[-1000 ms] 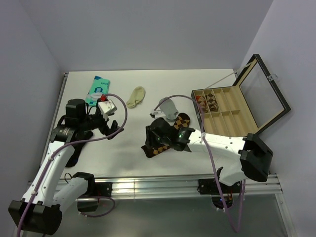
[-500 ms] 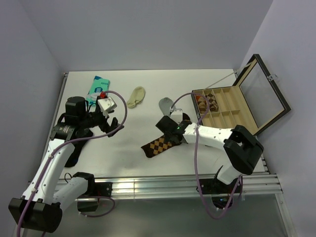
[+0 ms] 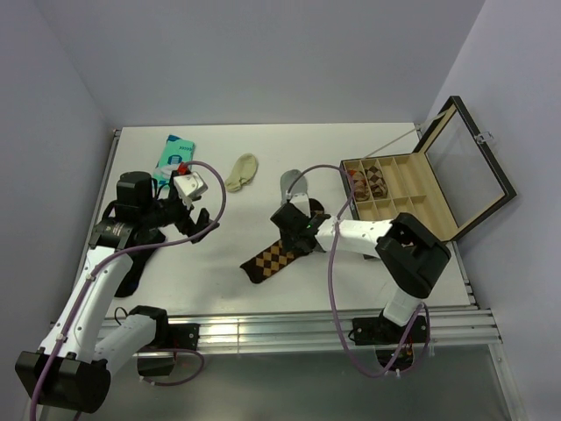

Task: Roll the socks
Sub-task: Adjust the sock at the center of the board.

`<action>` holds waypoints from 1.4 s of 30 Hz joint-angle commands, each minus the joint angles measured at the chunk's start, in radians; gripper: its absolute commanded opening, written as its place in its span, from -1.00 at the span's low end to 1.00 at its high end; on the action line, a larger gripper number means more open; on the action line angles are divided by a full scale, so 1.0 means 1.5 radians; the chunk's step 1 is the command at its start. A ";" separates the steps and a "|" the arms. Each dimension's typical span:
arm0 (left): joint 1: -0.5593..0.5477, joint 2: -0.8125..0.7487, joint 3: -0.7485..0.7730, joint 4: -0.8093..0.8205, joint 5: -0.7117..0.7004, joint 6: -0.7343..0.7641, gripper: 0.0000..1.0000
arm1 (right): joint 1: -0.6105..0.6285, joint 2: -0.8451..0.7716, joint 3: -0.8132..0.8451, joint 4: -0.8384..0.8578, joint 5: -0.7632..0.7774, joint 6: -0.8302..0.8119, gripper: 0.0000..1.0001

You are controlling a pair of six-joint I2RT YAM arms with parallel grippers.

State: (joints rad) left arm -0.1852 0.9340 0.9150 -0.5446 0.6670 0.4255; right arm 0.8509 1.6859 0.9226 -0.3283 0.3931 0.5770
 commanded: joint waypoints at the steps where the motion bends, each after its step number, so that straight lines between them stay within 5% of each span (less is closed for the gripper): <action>1: -0.002 0.003 0.021 -0.003 -0.009 0.014 0.99 | 0.051 0.023 -0.019 0.011 -0.084 -0.015 0.36; 11: -0.002 0.014 0.032 -0.012 -0.012 0.017 0.99 | 0.154 0.061 0.020 0.023 -0.171 -0.015 0.37; 18: -0.002 0.009 0.046 -0.017 -0.012 0.015 0.99 | 0.035 0.068 0.097 0.025 -0.351 -0.175 0.38; 27: -0.002 0.003 0.053 -0.028 0.003 0.013 0.99 | -0.085 0.201 0.297 -0.125 -0.372 -0.353 0.38; 34: -0.002 0.004 -0.002 -0.035 0.021 0.067 0.99 | -0.103 0.214 0.350 -0.100 -0.356 -0.341 0.43; 42: -0.038 -0.024 -0.070 -0.027 0.049 0.136 0.99 | -0.115 0.094 0.305 -0.019 -0.347 -0.266 0.55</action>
State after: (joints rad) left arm -0.2062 0.9333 0.8421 -0.6003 0.7082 0.5644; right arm 0.6903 1.9602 1.3880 -0.4416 -0.1387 0.1280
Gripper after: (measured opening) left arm 0.995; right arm 0.771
